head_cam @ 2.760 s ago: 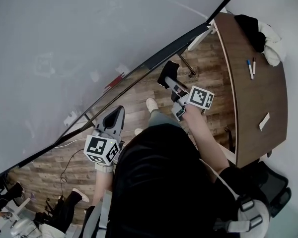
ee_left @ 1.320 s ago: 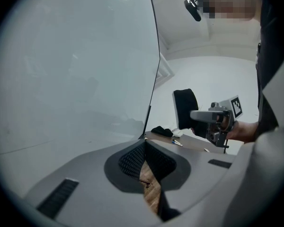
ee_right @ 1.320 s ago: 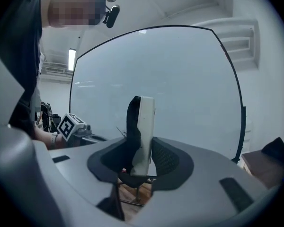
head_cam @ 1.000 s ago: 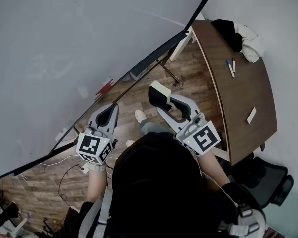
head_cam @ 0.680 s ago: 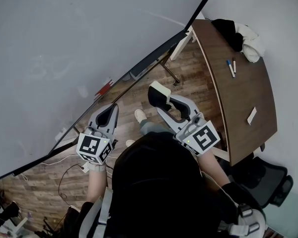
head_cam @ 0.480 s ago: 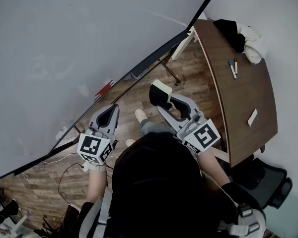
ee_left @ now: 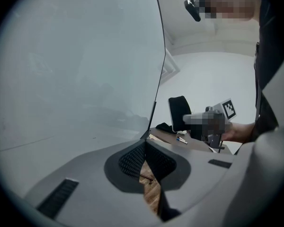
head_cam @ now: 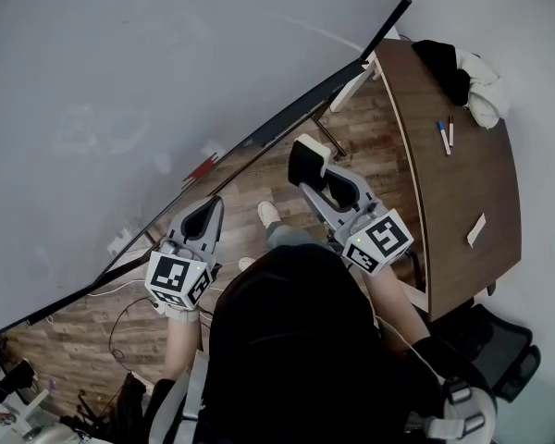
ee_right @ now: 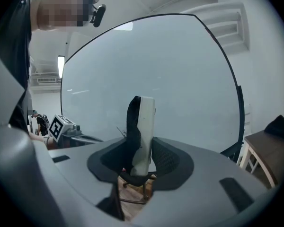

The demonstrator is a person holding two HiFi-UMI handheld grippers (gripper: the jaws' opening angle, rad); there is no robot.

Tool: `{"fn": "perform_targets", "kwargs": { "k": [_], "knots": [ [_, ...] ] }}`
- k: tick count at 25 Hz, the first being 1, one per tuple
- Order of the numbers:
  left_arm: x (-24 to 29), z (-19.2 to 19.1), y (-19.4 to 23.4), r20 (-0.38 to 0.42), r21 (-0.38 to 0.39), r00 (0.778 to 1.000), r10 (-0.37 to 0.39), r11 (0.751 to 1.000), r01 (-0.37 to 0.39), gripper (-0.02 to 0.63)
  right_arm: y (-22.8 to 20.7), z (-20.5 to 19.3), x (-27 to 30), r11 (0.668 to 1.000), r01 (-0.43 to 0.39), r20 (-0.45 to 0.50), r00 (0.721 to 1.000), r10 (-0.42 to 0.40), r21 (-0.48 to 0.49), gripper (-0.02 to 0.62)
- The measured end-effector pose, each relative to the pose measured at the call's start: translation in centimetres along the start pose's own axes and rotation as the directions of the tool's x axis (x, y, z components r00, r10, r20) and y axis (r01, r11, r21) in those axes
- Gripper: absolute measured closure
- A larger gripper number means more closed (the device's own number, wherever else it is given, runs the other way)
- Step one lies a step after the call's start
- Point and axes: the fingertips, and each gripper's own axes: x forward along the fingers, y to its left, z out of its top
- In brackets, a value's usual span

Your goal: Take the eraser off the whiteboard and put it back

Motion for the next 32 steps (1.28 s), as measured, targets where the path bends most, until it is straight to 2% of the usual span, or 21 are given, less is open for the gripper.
{"fn": "perform_targets", "kwargs": {
  "k": [10,19,23,29,32],
  "knots": [
    [0.5,-0.3,1.6,-0.030,-0.020,0.999,0.035,0.999,-0.035,0.600,-4.9,-3.1,3.7,0.981,0.020,-0.043,0.999,-0.012,0.190,0.440],
    [0.7,-0.3,3.0,-0.055,-0.021,0.997,0.063,0.998,-0.064,0.600,-8.9,-7.3,7.1,0.933,0.064,-0.095,0.995,-0.033,0.355,0.440],
    [0.8,-0.4,3.8,-0.064,-0.023,0.995,0.081,0.996,-0.083,0.600,-10.5,-9.2,8.4,0.892,0.076,-0.105,0.994,-0.032,0.445,0.440],
    [0.2,0.1,4.6,-0.069,-0.020,0.991,0.110,0.994,-0.112,0.600,-12.3,-11.6,9.9,0.813,0.100,-0.119,0.992,-0.039,0.574,0.440],
    [0.4,0.0,5.1,-0.076,-0.022,0.989,0.125,0.992,-0.127,0.600,-13.6,-13.1,10.7,0.762,0.112,-0.123,0.991,-0.042,0.638,0.440]
  ]
}}
